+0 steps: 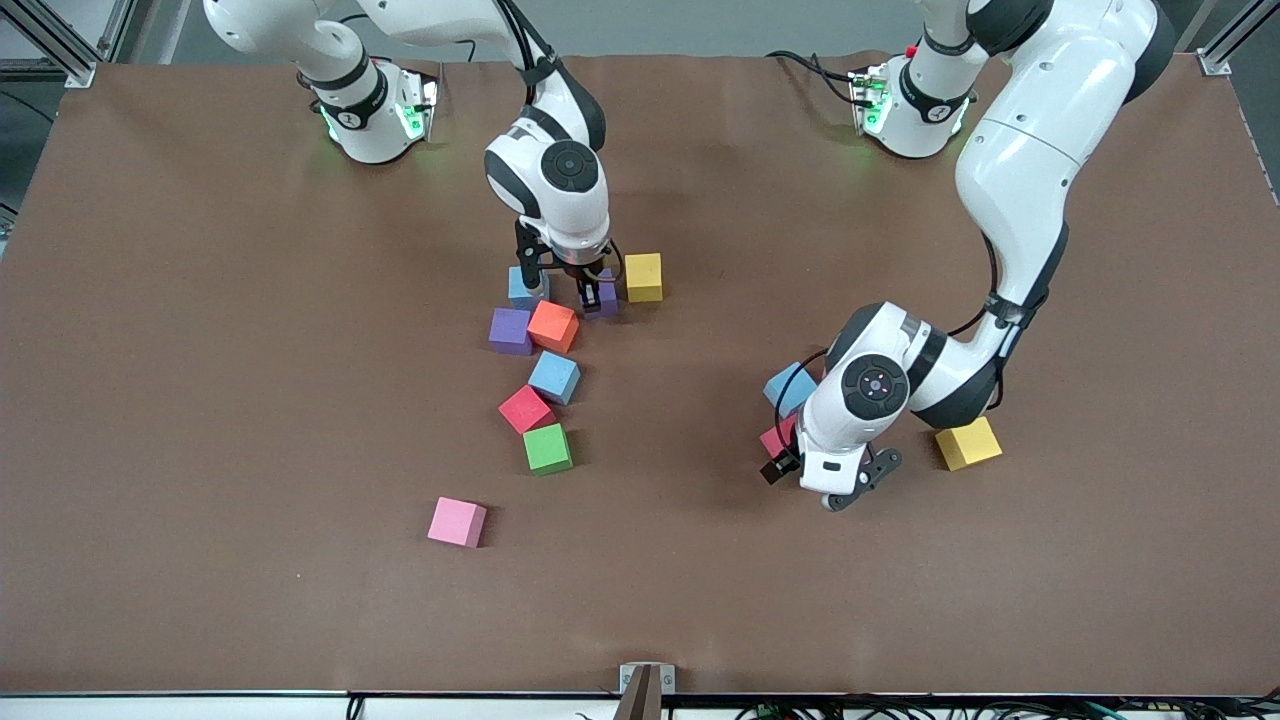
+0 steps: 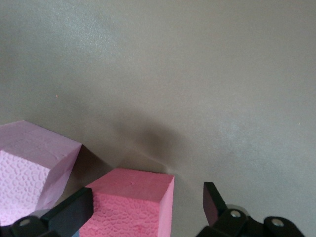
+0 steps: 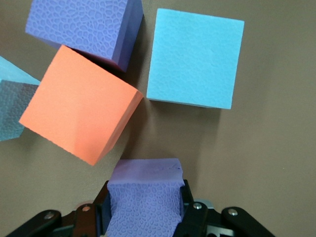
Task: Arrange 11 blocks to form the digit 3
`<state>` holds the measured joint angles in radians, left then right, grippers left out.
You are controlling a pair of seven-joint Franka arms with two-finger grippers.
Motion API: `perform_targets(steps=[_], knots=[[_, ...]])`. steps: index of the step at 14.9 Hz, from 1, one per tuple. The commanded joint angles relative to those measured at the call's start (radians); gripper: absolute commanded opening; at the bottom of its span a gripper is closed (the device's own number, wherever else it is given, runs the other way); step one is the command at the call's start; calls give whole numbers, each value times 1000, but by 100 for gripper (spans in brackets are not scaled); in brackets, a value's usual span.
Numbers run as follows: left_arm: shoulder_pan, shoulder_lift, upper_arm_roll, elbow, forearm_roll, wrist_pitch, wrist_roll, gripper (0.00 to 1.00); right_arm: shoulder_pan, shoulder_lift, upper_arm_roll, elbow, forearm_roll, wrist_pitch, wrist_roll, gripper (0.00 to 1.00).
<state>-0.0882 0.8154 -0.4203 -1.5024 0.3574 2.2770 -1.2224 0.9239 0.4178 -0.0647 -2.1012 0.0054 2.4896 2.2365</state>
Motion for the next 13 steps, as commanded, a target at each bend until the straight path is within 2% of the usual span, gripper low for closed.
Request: perform_targets(steps=[1,5,13], knots=[[1,-38,5,-16,20,-8,-5,99,49,110,10,36,11,54,54,1],[4,-71,3,-10,20,-59,-2,99,58,110,10,36,11,54,68,1],[-16,-48,2,-19,15,-62,-20,99,75,110,10,32,11,22,81,1]])
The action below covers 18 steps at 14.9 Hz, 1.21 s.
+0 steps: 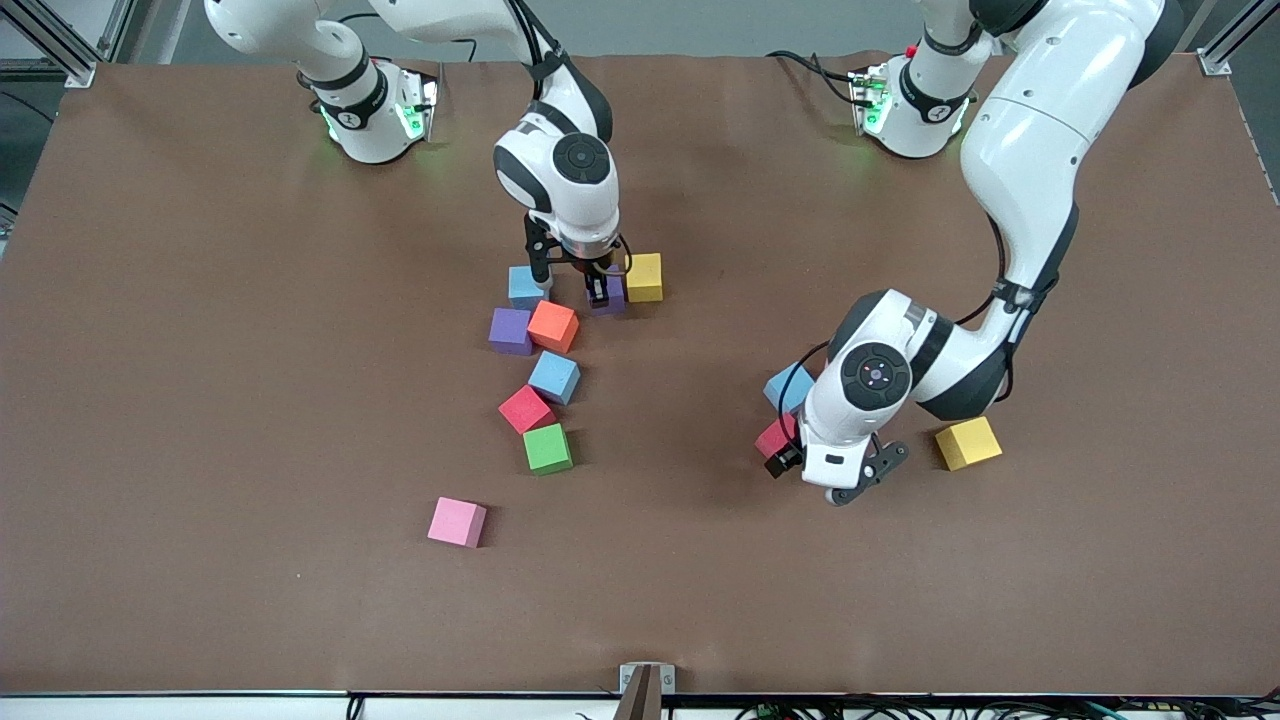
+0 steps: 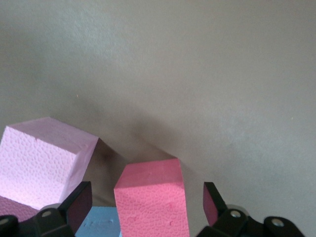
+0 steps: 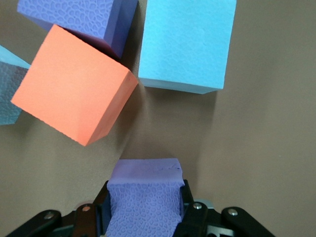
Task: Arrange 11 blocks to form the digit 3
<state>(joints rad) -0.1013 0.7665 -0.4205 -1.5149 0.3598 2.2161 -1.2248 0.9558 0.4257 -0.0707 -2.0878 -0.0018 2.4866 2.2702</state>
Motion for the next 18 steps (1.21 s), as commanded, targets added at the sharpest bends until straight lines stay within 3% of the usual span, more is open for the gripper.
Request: perform_targets(steps=[1,16,18], knots=[[-3,0,0,-8,11,-1,-27,99,46,102,15,15,19,25,48,1],[-5,46,2,-8,4,36,-104,99,69,100,15,6,19,-15,69,1],[-5,48,2,-8,4,36,-105,94,70,100,15,8,17,-14,71,1]])
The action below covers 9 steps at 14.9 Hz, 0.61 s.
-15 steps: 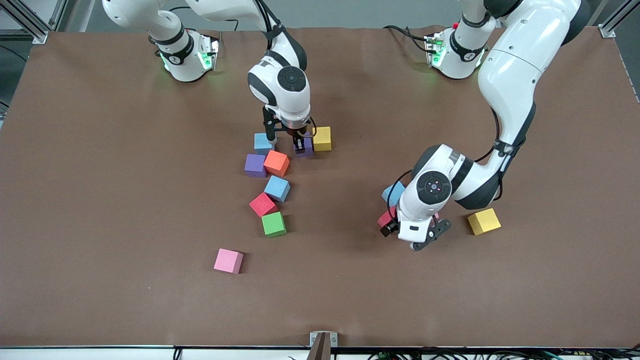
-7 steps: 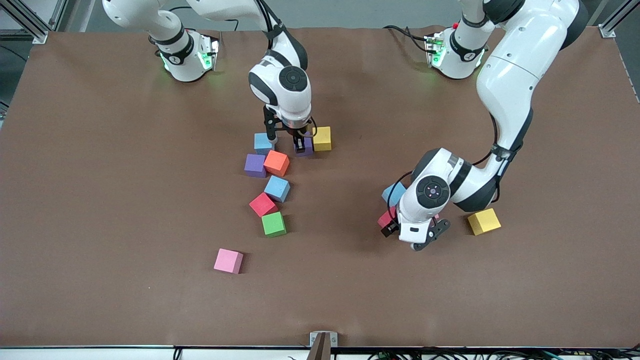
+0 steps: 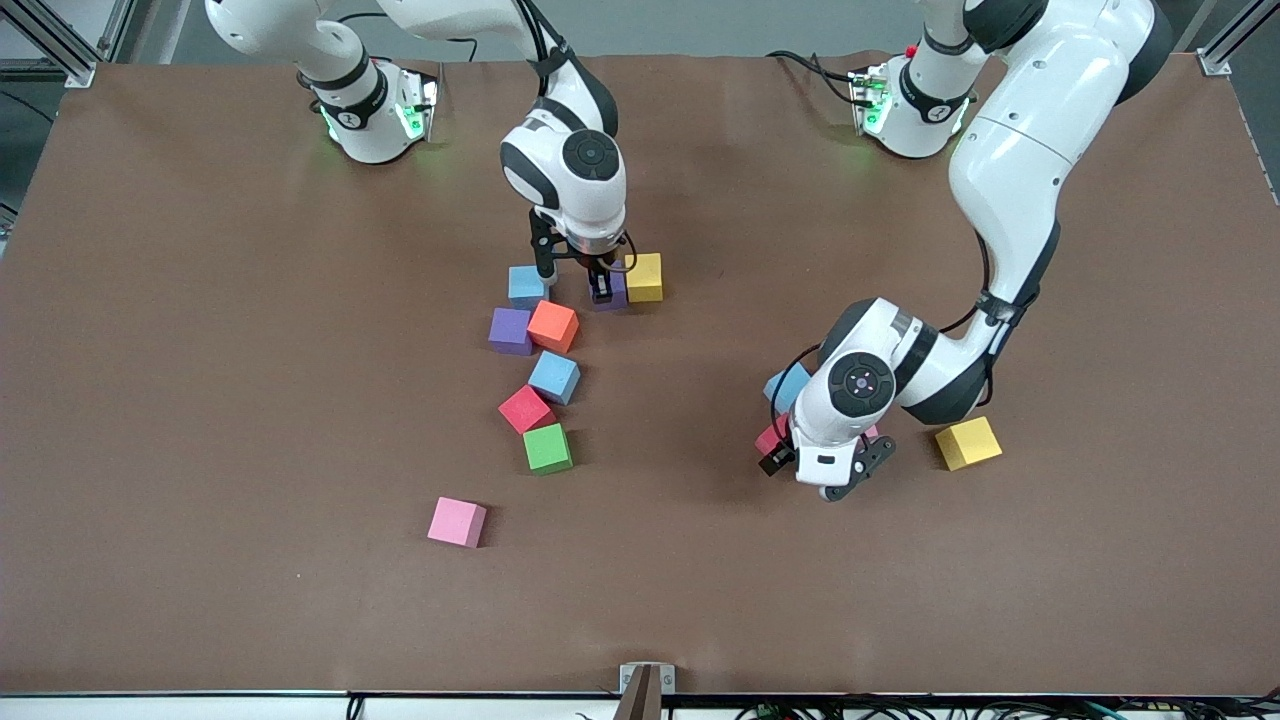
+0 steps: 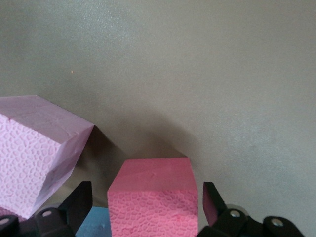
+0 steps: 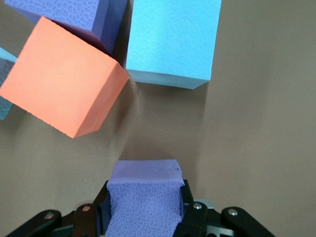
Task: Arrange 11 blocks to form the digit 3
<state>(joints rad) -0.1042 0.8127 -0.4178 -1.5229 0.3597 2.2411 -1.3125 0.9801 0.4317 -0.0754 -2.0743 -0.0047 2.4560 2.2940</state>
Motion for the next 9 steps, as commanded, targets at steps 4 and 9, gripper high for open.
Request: perform_targets(steps=[4,9], knots=[[-2,0,-1,0,5,11,-22,62,48,96,20,-6,12,21,47,1],[-2,-10,-3,4,8,9,-17,29,48,96,20,-3,11,24,47,2]])
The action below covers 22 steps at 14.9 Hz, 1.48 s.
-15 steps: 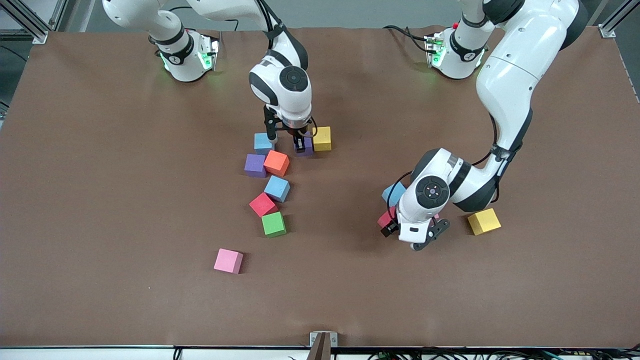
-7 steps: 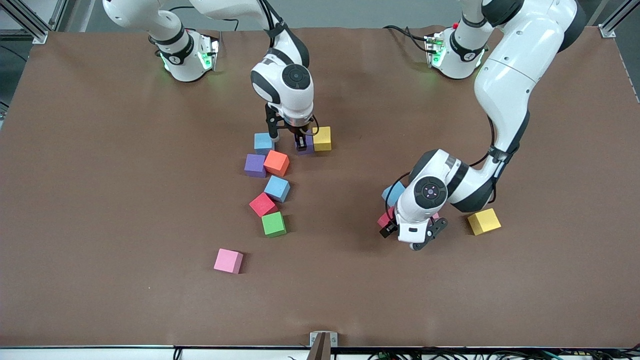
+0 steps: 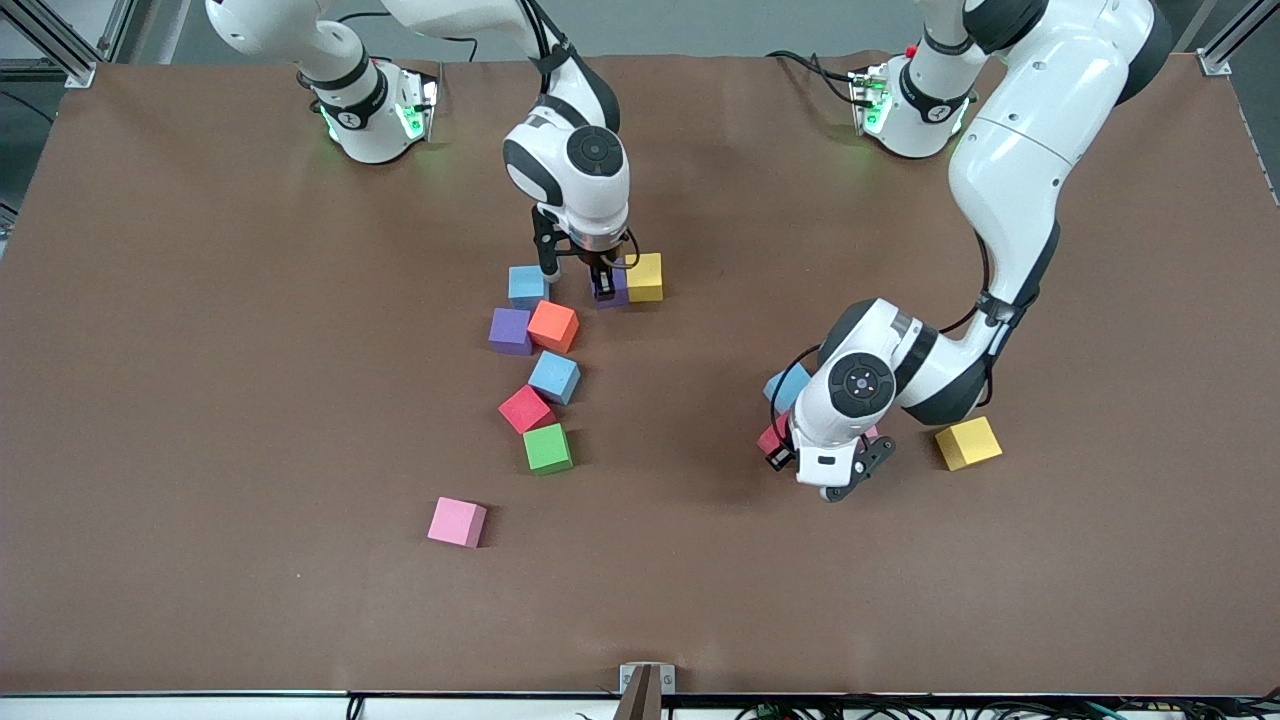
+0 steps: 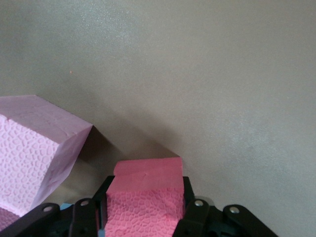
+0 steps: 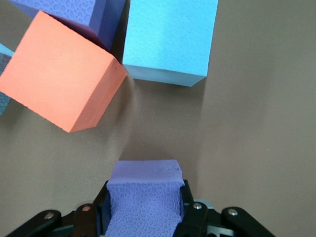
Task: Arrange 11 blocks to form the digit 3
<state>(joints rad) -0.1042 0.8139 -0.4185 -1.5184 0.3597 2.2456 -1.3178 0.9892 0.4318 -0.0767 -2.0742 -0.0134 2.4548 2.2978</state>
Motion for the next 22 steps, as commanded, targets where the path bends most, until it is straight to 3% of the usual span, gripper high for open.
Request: perform_targets(steps=[1,7,9,12,14,15,16,17,18,22], knots=[[0,-18,-3,3,7,5,-12,29,39,96,21,-3,20,24,42,2],[-2,-53,-45,7,4,-11,-27,29,35,96,21,-3,20,24,43,5],[0,-77,-68,-2,10,-56,-78,30,34,96,21,-1,20,24,42,16],[-22,-139,-85,-34,10,-158,-139,32,31,96,21,0,18,24,38,23],[-22,-191,-115,-104,10,-167,-205,29,28,96,21,0,18,24,34,27],[-22,-211,-124,-126,4,-167,-230,27,26,96,21,0,18,24,32,33],[-17,-220,-146,-146,1,-169,-271,25,28,96,21,0,16,23,29,45],[-8,-222,-173,-164,-13,-169,-347,24,28,96,20,3,15,17,29,78],[-9,-222,-183,-176,-15,-169,-426,24,28,96,20,5,15,15,37,97],[-8,-222,-203,-221,-16,-162,-610,22,25,94,18,6,15,9,-1,100]])
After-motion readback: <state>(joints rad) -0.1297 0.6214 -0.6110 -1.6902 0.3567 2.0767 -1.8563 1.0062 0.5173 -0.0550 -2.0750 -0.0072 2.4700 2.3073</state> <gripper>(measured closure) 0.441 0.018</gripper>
